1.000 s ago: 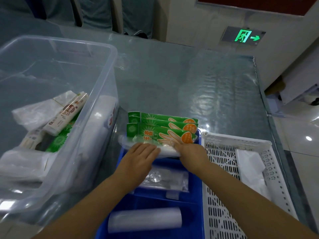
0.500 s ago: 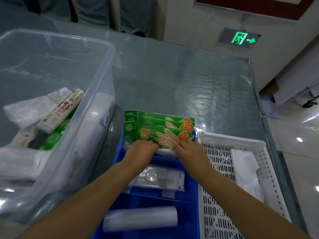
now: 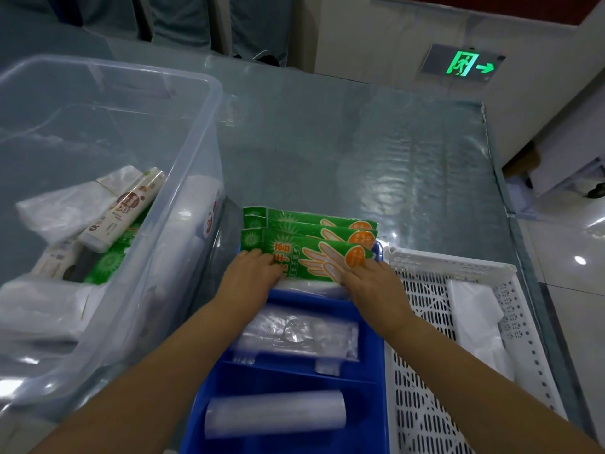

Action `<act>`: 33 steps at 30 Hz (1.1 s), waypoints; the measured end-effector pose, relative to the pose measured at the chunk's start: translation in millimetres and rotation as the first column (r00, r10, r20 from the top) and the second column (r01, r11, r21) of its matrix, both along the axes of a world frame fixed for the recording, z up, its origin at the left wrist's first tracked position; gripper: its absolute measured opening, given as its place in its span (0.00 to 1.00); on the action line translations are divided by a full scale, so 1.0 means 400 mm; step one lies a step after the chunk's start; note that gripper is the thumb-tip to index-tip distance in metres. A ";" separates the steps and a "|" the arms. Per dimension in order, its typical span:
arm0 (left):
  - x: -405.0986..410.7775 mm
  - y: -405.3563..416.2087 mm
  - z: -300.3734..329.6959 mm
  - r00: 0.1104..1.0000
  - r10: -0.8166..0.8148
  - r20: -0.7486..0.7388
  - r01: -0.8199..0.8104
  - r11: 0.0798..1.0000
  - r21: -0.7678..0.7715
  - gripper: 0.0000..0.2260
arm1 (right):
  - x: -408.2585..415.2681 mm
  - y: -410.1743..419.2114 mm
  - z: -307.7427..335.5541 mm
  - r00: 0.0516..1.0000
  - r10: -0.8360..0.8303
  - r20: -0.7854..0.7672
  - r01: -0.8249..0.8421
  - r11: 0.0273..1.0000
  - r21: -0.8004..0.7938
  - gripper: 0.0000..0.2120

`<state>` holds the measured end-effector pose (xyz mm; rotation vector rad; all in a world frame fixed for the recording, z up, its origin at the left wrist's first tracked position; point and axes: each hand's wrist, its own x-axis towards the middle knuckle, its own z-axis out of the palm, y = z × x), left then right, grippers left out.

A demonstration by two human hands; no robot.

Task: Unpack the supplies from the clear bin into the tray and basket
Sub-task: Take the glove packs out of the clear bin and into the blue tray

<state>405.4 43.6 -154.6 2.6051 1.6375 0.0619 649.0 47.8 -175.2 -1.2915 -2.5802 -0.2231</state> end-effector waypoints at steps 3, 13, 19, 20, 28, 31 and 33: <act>0.013 0.007 0.007 0.990 0.138 -0.011 -0.138 0.982 -0.127 0.06 | 0.004 0.004 -0.004 0.997 -0.031 0.064 0.036 0.996 -0.087 0.17; -0.009 -0.063 0.013 0.995 0.081 0.058 -0.084 0.995 0.046 0.18 | 0.036 0.003 0.079 0.996 -0.083 -0.024 0.077 0.981 -0.180 0.08; 0.011 -0.095 -0.011 0.999 0.030 -0.033 -0.029 0.999 0.028 0.14 | 0.032 0.053 0.095 0.867 -0.305 -0.395 0.260 0.951 -0.165 0.09; 0.012 -0.089 -0.001 0.998 0.070 -0.005 -0.070 0.997 0.039 0.12 | 0.026 0.068 0.097 0.807 -0.388 -0.446 0.305 0.920 -0.247 0.10; 0.016 0.001 0.072 0.725 0.516 0.456 -0.571 0.821 -0.022 0.25 | 0.025 0.149 0.104 0.550 -0.697 -0.460 0.301 0.679 -0.670 0.19; 0.017 0.032 0.060 0.548 0.638 0.541 -0.630 0.740 -0.235 0.27 | 0.029 0.164 0.111 0.555 -0.712 -0.431 0.283 0.648 -0.707 0.10; 0.016 0.045 0.046 0.510 0.660 0.552 -0.638 0.721 -0.273 0.22 | 0.032 0.167 0.116 0.545 -0.717 -0.435 0.280 0.645 -0.711 0.06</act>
